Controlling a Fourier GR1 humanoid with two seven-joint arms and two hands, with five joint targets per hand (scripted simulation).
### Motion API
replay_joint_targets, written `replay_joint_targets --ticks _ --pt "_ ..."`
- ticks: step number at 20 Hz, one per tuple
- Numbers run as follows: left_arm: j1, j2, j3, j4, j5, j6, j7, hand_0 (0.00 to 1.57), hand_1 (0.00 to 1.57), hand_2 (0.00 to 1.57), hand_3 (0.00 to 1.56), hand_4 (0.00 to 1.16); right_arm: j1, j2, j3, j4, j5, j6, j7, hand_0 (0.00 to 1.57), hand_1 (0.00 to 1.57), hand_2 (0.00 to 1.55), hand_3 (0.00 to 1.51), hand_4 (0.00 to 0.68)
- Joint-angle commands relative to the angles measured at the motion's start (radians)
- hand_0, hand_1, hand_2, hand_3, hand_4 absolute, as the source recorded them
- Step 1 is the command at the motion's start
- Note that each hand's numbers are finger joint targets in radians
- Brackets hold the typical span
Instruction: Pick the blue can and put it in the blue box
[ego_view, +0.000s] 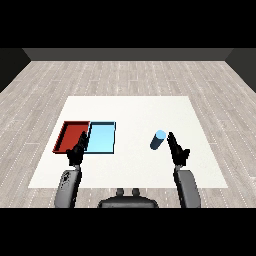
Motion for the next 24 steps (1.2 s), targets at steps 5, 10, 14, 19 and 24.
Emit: replay_joint_targets --ticks 5,10,14,19,24 --pt "-0.003 -0.003 -0.02 0.018 -0.01 -0.03 0.015 0.0 0.0 0.0 0.0 0.0 -0.16 -0.18 -0.198 0.194 -0.111 0.15 -0.042 0.0 0.0 0.0 0.0 0.0" --pt "-0.006 -0.073 0.022 -0.104 0.102 -0.058 -0.286 0.0 0.0 0.0 0.0 0.0 -0.165 -0.15 -0.231 0.146 -0.29 0.316 -0.234 0.0 0.0 0.0 0.0 0.0" --pt "0.009 -0.049 0.048 -0.006 0.134 -0.133 -0.407 0.0 0.0 0.0 0.0 0.0 -0.178 -0.181 -0.265 0.241 -0.282 0.362 -0.316 0.0 0.0 0.0 0.0 0.0" --pt "-0.053 -0.05 0.06 0.07 0.134 -0.119 -0.437 0.0 0.0 0.0 0.0 0.0 -0.212 -0.174 -0.252 0.246 -0.291 0.36 -0.283 0.0 0.0 0.0 0.0 0.0" --pt "-0.026 -0.041 0.058 -0.04 0.163 -0.11 -0.35 0.0 0.0 0.0 0.0 0.0 -0.26 -0.226 -0.286 0.41 -0.266 0.406 -0.375 0.0 0.0 0.0 0.0 0.0"
